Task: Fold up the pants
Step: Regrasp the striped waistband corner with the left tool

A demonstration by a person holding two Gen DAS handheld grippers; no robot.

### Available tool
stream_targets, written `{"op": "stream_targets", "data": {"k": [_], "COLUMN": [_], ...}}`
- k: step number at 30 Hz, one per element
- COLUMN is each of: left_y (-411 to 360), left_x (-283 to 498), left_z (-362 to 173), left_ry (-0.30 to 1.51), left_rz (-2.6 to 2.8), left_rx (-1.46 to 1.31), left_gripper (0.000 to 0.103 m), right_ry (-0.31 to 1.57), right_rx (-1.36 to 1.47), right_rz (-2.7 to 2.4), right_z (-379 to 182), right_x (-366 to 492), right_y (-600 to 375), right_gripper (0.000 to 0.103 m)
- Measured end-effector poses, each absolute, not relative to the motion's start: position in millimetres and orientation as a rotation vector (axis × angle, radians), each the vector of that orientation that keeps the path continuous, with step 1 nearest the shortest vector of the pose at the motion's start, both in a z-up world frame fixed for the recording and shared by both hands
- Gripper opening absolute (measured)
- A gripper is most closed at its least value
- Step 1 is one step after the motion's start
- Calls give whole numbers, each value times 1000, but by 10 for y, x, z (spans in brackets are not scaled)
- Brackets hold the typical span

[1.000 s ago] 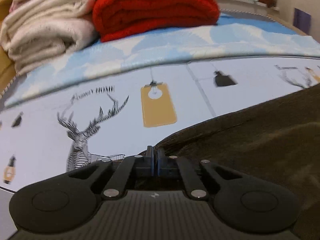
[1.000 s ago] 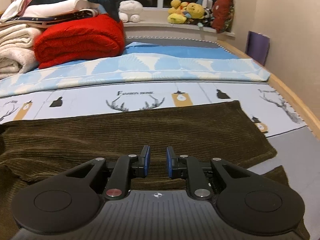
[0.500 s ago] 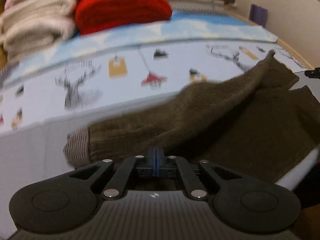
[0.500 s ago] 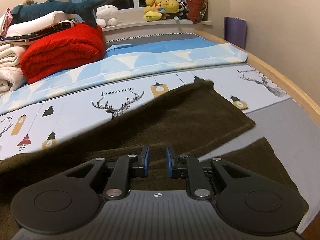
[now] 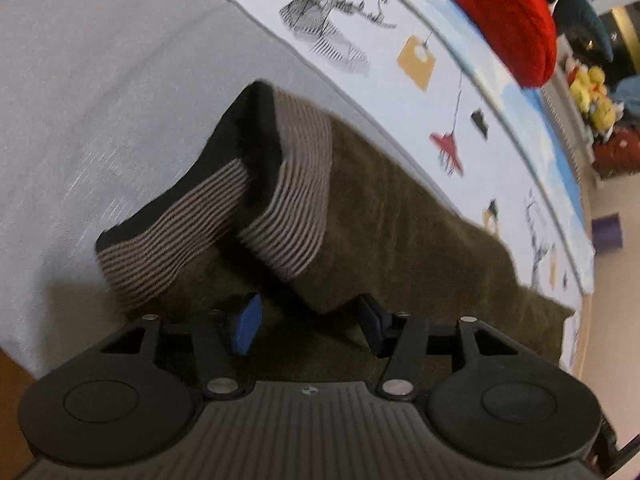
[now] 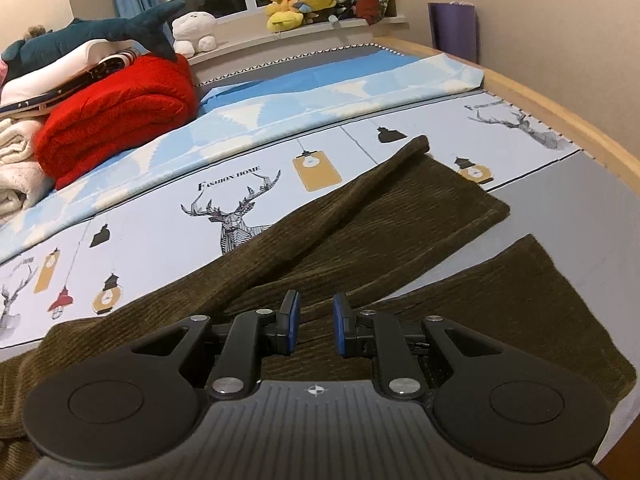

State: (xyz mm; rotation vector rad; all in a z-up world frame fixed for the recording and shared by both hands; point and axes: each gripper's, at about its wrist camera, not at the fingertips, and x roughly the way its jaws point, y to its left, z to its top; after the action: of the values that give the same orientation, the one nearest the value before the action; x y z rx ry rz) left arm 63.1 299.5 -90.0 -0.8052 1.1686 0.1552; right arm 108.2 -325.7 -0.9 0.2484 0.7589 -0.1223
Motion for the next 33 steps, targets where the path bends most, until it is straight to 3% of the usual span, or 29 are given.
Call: {"op": "stream_targets", "data": {"k": [5, 7, 10, 18, 33], "left_y": [2882, 2849, 2781, 2548, 2641], "left_x": [755, 797, 861, 954, 1040], "left_z": [-818, -800, -711, -635, -646], "left_ry": [1137, 1134, 1093, 1085, 1086], "left_rz": [180, 216, 230, 238, 246], "left_rx": [-746, -676, -564, -364, -415], "left_gripper": [55, 33, 24, 23, 23], "right_ry": [777, 785, 790, 759, 785], "right_rx": [279, 299, 339, 514, 751], "right_rz": [-94, -97, -102, -174, -240], "right_z": [-50, -78, -144, -426, -1201], "right_x": [1247, 1331, 1491, 2041, 2820], "right_y": [-3259, -3283, -3336, -3601, -4055], "right_gripper": [31, 31, 31, 31, 33]}}
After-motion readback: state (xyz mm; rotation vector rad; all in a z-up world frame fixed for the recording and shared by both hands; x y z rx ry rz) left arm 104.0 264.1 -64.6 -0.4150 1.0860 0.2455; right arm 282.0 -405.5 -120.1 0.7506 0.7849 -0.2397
